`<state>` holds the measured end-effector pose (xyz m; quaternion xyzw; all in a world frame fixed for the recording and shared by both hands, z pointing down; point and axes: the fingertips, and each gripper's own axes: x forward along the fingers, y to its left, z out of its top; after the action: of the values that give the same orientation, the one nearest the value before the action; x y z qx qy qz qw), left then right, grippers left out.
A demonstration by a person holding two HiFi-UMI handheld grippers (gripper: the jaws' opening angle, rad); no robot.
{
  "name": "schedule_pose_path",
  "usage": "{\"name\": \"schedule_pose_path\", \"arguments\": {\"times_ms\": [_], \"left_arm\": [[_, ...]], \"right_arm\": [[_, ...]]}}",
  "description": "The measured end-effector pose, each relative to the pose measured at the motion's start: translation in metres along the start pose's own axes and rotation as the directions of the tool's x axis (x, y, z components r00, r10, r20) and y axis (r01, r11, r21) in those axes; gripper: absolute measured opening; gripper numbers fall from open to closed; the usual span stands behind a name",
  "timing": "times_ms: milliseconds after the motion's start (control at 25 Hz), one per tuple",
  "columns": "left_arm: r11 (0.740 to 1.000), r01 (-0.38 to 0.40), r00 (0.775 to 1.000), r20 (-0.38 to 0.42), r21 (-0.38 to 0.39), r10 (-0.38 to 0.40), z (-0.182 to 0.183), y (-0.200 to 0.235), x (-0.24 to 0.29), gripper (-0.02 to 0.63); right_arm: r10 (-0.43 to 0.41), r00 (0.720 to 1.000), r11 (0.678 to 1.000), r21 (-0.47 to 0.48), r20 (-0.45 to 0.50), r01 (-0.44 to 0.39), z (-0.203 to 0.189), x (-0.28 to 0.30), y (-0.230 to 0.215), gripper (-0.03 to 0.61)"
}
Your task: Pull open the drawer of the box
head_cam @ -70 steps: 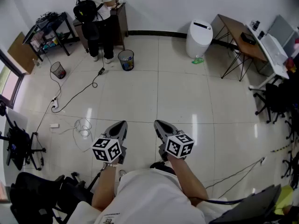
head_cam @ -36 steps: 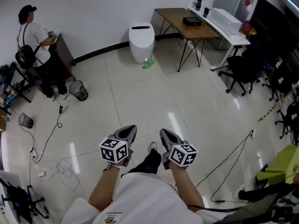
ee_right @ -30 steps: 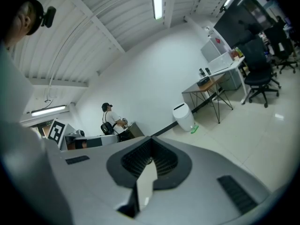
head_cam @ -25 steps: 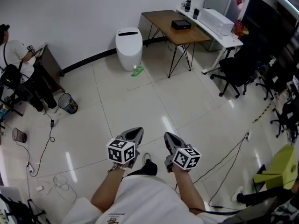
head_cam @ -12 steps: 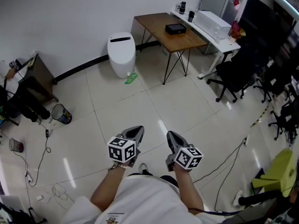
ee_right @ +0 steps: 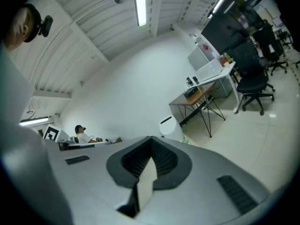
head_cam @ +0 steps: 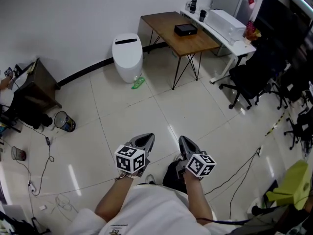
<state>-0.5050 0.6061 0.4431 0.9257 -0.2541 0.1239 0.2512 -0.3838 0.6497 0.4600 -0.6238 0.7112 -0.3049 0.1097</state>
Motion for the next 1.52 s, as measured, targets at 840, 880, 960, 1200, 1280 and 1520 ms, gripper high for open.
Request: {"name": "schedule_pose_path", "arguments": {"times_ms": [840,880,960,1200,1280,1520], "left_arm": [[0.997,-0.073,0.996,0.056,0.010,0.073,0.098,0.019,0.156,0.003],[0.997,-0.080,0.995,0.058,0.007,0.079,0.102,0.020,0.163,0.003],[0.996,-0.089,0.994,0.063,-0.006,0.089,0.109,0.021,0.178,0.003],[0.994,-0.108,0.991,0.076,-0.027,0.110,0.129,0.016,0.220,0.002],[0.993,-0.119,0.990,0.069,-0.020,0.121,0.133,0.017,0.231,0.003],[0.992,-0.128,0.991,0.038,-0.007,0.129,0.135,0.011,0.264,0.003]], "right_arm": [[0.107,0.994,0.994,-0.006,-0.012,-0.107,0.130,0.109,-0.094,-0.012],[0.111,0.994,0.994,-0.005,-0.015,-0.111,0.135,0.114,-0.099,-0.012],[0.120,0.993,0.993,-0.005,-0.023,-0.120,0.147,0.123,-0.109,-0.012],[0.150,0.988,0.989,0.011,-0.043,-0.149,0.176,0.143,-0.145,-0.012],[0.155,0.987,0.988,0.013,-0.050,-0.155,0.182,0.150,-0.152,-0.012],[0.138,0.987,0.990,0.003,-0.078,-0.138,0.194,0.162,-0.185,-0.012]]}}
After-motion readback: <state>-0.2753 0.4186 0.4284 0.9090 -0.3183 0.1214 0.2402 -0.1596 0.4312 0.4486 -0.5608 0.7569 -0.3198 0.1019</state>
